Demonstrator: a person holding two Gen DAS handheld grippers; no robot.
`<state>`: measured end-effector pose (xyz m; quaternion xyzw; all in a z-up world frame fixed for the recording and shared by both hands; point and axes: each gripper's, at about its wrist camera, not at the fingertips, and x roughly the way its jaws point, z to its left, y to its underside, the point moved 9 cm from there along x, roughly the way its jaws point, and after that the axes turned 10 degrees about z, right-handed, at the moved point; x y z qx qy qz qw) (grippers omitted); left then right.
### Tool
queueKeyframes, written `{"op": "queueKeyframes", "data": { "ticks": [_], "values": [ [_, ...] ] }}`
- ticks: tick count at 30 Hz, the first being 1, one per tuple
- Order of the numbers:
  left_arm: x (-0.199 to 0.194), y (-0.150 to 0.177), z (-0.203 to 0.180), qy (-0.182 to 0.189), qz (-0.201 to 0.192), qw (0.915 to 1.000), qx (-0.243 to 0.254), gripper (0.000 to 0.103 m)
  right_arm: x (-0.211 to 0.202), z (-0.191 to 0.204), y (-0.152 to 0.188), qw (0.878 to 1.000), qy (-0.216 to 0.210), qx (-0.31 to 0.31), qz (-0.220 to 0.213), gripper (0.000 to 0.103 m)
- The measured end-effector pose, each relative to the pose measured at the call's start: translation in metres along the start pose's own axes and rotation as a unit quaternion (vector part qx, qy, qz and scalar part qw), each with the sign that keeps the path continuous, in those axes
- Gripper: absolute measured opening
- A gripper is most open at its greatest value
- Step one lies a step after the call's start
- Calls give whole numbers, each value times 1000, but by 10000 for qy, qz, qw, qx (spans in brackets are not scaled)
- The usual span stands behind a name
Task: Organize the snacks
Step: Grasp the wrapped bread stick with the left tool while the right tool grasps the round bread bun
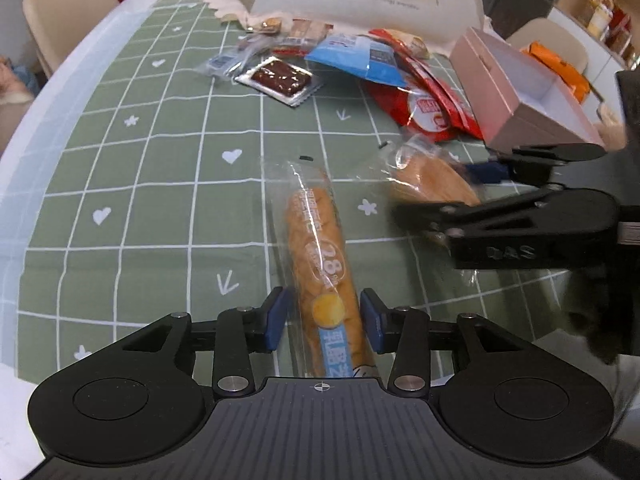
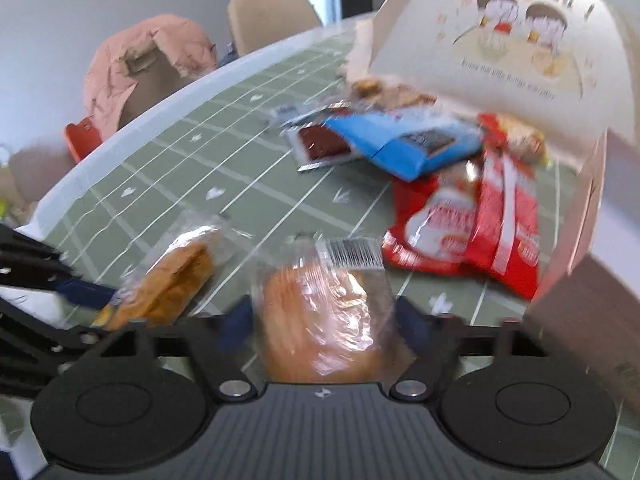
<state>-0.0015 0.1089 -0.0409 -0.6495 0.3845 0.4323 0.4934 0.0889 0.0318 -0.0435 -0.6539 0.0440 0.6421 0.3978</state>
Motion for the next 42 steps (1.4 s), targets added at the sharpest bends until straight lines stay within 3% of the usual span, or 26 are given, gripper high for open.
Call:
{"op": "queueKeyframes", "data": {
  "ticks": [3, 4, 5, 7, 9, 12, 14, 15, 17, 20, 22, 26, 28, 30, 32, 37, 40, 42],
  "values": [
    [-8, -3, -13, 77, -137, 9997, 196, 33, -30, -7, 22, 9997, -23, 235, -60, 53],
    [-15, -5, -22, 233, -257, 9989, 324, 32, -44, -11, 30, 9993, -21, 347, -133, 53],
    [-23, -8, -31, 413, -396, 9974, 438, 12, -61, -17, 38, 9986, 12, 471, -238, 53],
    [-53, -23, -54, 1012, -782, 9902, 553, 10, -99, -30, 55, 9962, 148, 709, -477, 53],
    [-94, -49, -78, 1502, -1312, 9767, 789, 10, -141, -45, 71, 9925, 423, 836, -781, 53],
    [-158, -100, -116, 1529, -2266, 9511, 1435, 10, -191, -68, 84, 9827, 872, 1130, -1177, 53],
    [-174, -121, -136, 1587, -2447, 9403, 1752, 12, -213, -82, 90, 9752, 1087, 1348, -1382, 53],
    [-172, -125, -144, 1594, -2360, 9399, 1883, 16, -220, -88, 95, 9709, 1210, 1480, -1444, 53],
    [-145, -124, -154, 1466, -1872, 9495, 2049, 17, -225, -96, 108, 9652, 1298, 1732, -1468, 53],
    [-90, -97, -151, 893, -1123, 9628, 2290, 19, -211, -100, 127, 9636, 1312, 1951, -1276, 53],
    [-63, -72, -137, 420, -795, 9645, 2483, 19, -195, -101, 136, 9638, 1347, 2023, -1098, 53],
    [-25, -22, -100, -50, 2, 9699, 2436, 20, -162, -102, 136, 9665, 1113, 2174, -785, 53],
    [-6, -4, -85, -393, 308, 9659, 2540, 20, -149, -98, 133, 9690, 1010, 2137, -714, 53],
    [-6, 5, -84, -579, 1, 9584, 2796, 20, -139, -93, 125, 9720, 949, 2054, -631, 53],
    [-4, 1, -83, -707, -74, 9563, 2835, 21, -133, -86, 121, 9749, 892, 1962, -565, 53],
    [0, -18, -70, -959, -296, 9626, 2516, 22, -119, -76, 120, 9783, 919, 1812, -400, 53],
    [6, -24, -62, -1003, -205, 9687, 2261, 43, -107, -79, 125, 9760, 999, 1920, -244, 54],
    [18, -22, -57, -887, -47, 9736, 2103, 44, -98, -81, 130, 9738, 1015, 2030, -157, 54]
  ]
}}
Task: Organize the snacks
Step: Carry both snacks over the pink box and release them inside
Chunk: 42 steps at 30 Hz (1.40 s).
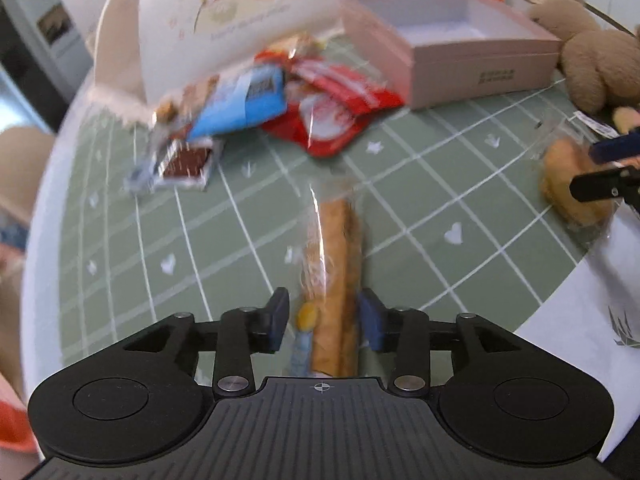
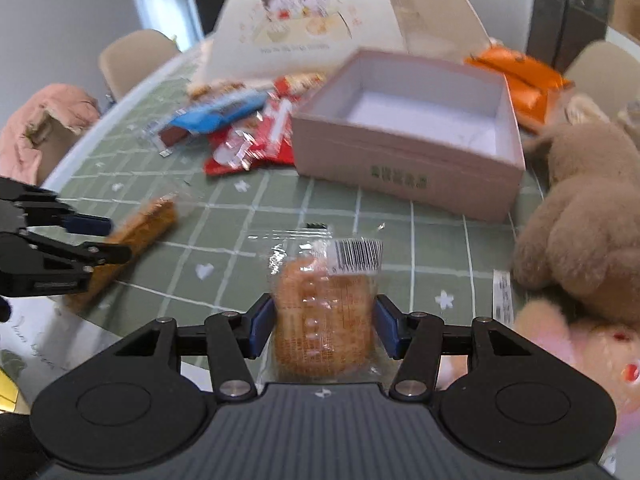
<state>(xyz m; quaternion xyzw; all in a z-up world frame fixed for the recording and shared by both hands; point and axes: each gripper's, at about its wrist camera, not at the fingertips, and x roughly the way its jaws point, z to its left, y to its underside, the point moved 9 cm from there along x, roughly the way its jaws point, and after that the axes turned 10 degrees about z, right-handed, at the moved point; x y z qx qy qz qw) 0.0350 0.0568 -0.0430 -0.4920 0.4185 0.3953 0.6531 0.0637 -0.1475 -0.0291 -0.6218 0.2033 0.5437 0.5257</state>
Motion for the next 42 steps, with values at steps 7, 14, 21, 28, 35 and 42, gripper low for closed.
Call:
{"op": "queueKeyframes", "data": {
  "ticks": [7, 14, 21, 28, 35, 42],
  "values": [
    [12, -3, 3, 746, -88, 9958, -516, 50, 12, 6, 0, 9999, 84, -98, 17, 69],
    [-6, -8, -4, 1076, -410, 9919, -537, 35, -10, -2, -4, 9995, 78, -232, -188, 52],
    [-141, -108, -11, 2269, -2180, 9473, -592, 35, -163, -44, -61, 9827, 57, 306, -1826, 52],
    [-146, -252, -33, 3127, -2046, 9240, -806, 36, -234, -63, -142, 9597, 820, 309, -2669, 52],
    [-81, -212, 4, 3290, -1895, 9127, -1511, 36, -170, -87, -202, 9772, 704, 665, -1889, 53],
    [-23, -167, 70, 2530, -1685, 9313, -2006, 36, -47, -104, -245, 9899, 421, 1122, -754, 77]
  ]
}}
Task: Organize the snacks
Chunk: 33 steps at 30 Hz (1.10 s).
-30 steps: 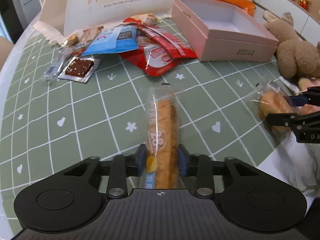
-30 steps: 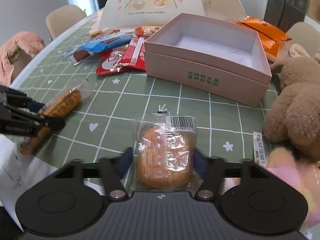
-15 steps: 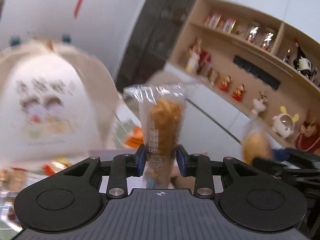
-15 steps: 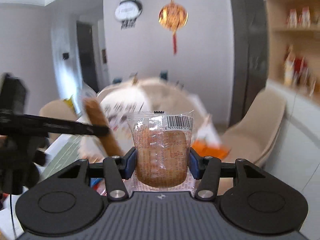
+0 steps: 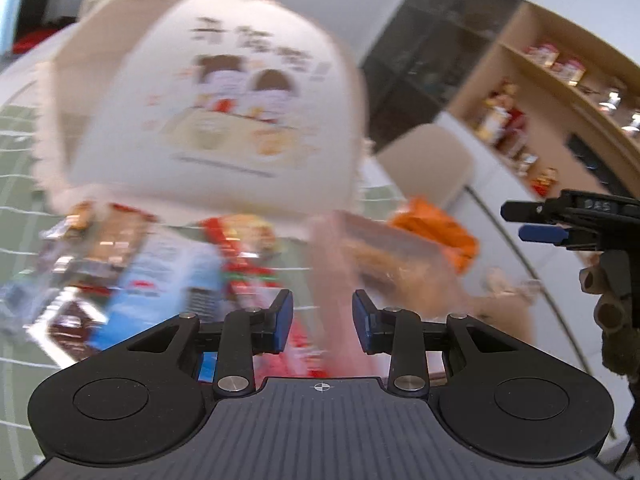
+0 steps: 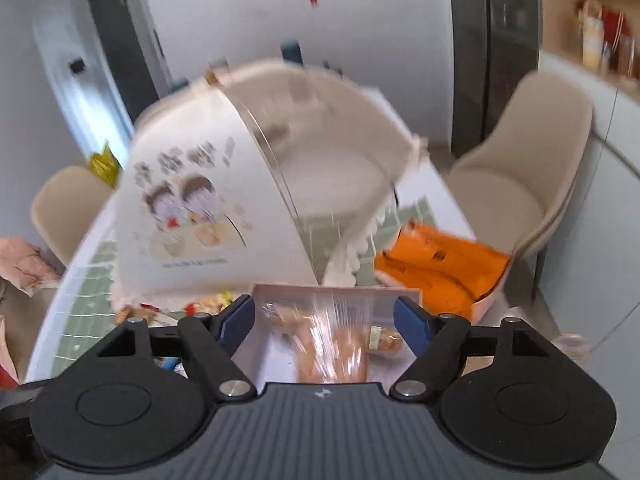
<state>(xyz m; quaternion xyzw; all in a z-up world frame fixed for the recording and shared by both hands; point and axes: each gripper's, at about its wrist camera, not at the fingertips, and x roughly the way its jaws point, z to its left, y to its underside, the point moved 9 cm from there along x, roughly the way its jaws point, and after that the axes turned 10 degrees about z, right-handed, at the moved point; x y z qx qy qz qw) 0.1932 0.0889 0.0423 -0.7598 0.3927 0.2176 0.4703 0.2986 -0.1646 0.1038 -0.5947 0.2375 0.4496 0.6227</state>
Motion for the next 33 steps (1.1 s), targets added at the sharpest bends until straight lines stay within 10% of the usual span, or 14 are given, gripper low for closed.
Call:
{"op": "queueKeyframes", "data": {
  "ticks": [11, 15, 21, 28, 33],
  "values": [
    [128, -100, 1, -777, 635, 9848, 1416, 36, 34, 89, 71, 9906, -20, -1363, 69, 77],
    [176, -91, 16, -1291, 1255, 9634, 1984, 36, 34, 96, 97, 9854, 72, -1689, 226, 77],
    [133, -32, 21, -852, 1361, 9535, 2551, 38, 35, 113, 130, 9824, -483, -1776, 331, 77],
    [58, 30, 54, -333, 1437, 9772, 1528, 38, 53, 159, 160, 9702, -480, -2373, 12, 80],
    [16, 59, 76, -636, 1221, 9857, 969, 39, 65, 187, 172, 9609, -1042, -2556, 203, 77]
  ]
}}
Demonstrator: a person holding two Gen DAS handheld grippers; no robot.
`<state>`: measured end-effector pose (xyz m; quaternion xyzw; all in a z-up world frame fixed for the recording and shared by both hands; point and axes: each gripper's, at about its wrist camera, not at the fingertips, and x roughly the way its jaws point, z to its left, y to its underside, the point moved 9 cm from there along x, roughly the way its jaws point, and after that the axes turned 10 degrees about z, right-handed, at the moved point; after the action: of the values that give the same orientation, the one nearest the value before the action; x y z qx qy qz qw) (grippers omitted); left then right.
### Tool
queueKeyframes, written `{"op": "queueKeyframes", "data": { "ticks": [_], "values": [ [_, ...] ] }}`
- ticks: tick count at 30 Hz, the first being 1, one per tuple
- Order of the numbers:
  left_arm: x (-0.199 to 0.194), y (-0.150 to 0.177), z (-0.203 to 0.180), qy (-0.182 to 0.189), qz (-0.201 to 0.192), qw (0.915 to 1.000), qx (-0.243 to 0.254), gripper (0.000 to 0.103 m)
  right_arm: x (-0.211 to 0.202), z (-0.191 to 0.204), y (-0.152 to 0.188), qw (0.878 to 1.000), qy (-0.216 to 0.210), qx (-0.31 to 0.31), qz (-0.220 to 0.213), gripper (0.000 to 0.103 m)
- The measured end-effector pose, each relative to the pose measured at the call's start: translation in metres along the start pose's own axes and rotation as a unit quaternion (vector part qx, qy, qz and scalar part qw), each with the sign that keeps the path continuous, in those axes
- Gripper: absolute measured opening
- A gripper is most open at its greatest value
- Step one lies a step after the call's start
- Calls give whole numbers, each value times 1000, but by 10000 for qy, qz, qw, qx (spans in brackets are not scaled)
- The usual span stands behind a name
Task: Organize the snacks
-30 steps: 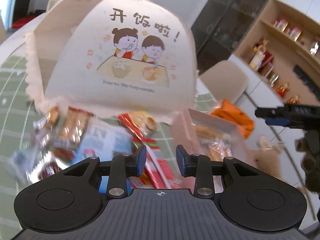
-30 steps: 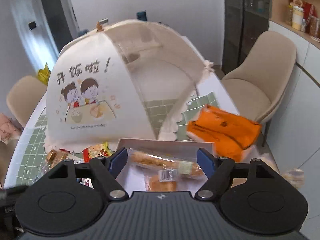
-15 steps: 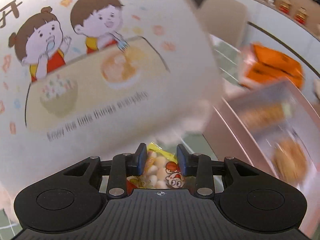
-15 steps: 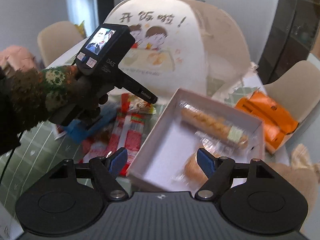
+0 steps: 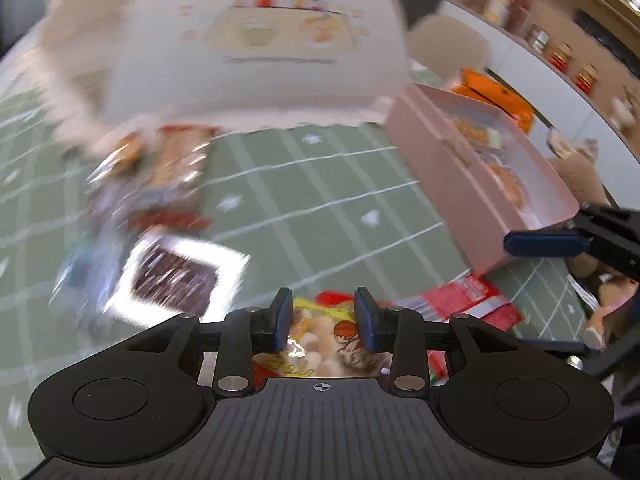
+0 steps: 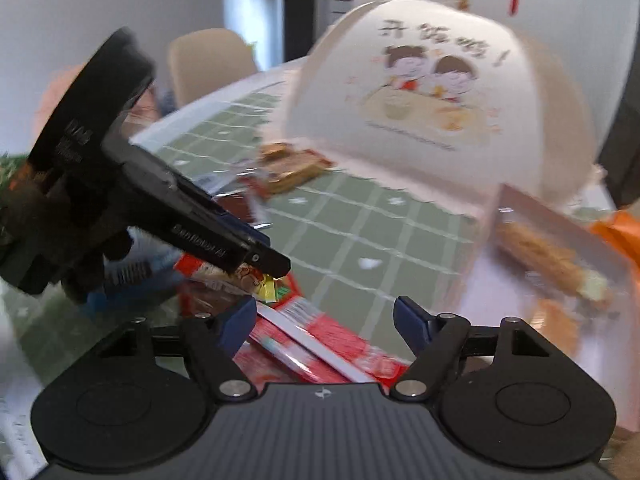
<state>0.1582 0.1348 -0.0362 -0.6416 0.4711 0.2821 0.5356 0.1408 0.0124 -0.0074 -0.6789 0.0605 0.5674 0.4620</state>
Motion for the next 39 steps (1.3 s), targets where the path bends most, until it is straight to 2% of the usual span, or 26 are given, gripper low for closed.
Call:
{"op": "queueKeyframes", "data": {
  "ticks": [5, 9, 12, 14, 18, 21, 24, 26, 30, 32, 34, 36, 39],
  "values": [
    [-33, 33, 27, -382, -245, 9956, -817, 39, 31, -1, 18, 9958, -381, 591, 583, 71],
    [-70, 54, 37, -560, -667, 9875, -1316, 39, 18, 6, 39, 9910, -662, 910, 731, 68],
    [-89, 64, 53, -629, -933, 9771, -1806, 39, 13, 19, 66, 9783, -1306, 1182, 1090, 63],
    [-93, 64, 61, -621, -954, 9740, -1959, 39, 6, 24, 70, 9830, -1193, 984, 988, 62],
    [-97, 42, 61, -649, -1058, 9769, -1740, 39, -11, 21, 48, 9960, -600, 451, 481, 65],
    [-90, 2, 65, -735, -1121, 9792, -1521, 39, -9, 15, 18, 9989, -333, 291, 126, 77],
    [-71, -49, 74, -763, -1181, 9795, -1439, 39, 17, 5, -8, 9970, -444, 605, 172, 78],
    [-55, -81, 85, -917, -1243, 9771, -1460, 39, 34, 0, -12, 9945, -441, 898, 305, 77],
    [-20, -117, 103, -1135, -1061, 9762, -1516, 39, 36, 3, 5, 9918, -405, 1150, 391, 77],
    [1, -124, 106, -1208, -851, 9803, -1312, 39, 28, 5, 17, 9903, -514, 1212, 442, 77],
    [17, -125, 108, -1443, -693, 9817, -1031, 39, 19, 3, 32, 9890, -562, 1279, 489, 77],
    [22, -122, 108, -1563, -727, 9813, -855, 39, 10, -1, 46, 9885, -520, 1314, 534, 77],
    [24, -111, 92, -1022, -638, 9898, -756, 38, -1, -7, 59, 9843, -665, 1502, 639, 76]
  ]
}}
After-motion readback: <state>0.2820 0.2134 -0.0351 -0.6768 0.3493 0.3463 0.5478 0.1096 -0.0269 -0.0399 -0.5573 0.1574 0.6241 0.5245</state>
